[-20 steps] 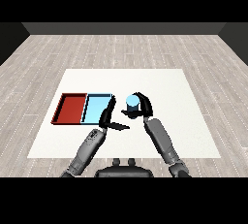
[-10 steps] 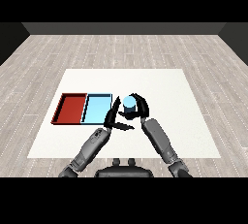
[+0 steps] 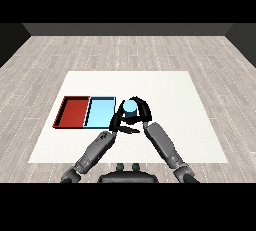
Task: Pick the blue can and put it in the blue box
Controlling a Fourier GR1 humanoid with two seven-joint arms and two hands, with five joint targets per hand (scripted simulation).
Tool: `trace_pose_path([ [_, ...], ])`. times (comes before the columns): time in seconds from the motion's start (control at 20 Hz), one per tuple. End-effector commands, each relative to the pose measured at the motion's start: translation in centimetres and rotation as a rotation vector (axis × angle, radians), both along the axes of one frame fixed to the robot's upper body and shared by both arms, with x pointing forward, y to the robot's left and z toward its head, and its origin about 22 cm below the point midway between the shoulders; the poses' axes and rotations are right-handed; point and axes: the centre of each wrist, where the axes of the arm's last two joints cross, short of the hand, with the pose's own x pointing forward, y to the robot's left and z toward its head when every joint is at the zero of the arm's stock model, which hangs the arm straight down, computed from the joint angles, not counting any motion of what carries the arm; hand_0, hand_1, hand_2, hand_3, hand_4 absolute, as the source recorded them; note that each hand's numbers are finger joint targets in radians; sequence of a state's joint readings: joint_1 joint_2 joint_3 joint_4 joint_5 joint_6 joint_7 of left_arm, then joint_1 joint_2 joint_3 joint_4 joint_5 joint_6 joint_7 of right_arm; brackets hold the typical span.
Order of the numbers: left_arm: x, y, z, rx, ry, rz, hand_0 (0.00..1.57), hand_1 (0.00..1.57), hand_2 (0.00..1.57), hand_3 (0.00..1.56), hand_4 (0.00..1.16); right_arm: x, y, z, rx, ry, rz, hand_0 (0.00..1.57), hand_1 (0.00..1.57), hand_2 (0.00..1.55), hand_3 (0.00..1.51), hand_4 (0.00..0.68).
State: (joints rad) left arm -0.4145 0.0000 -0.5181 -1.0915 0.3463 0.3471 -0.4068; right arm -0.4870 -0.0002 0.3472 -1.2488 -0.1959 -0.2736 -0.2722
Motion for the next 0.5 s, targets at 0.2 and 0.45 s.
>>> trace_pose_path([
  [0.2, 1.4, -0.6, 1.0, 0.023, 0.037, 0.010, 0.00, 0.00, 0.00, 0.00, 0.00, -1.0, 1.5, 0.1, 0.004, -0.010, 0.026, 1.43, 1.43, 1.46, 1.37, 0.552],
  [0.45, 0.9, -2.6, 0.7, 0.052, 0.023, -0.005, 0.00, 0.00, 0.00, 0.00, 0.00, -1.4, 1.6, 0.3, 0.009, 0.001, 0.029, 1.43, 1.43, 1.46, 1.38, 0.551],
])
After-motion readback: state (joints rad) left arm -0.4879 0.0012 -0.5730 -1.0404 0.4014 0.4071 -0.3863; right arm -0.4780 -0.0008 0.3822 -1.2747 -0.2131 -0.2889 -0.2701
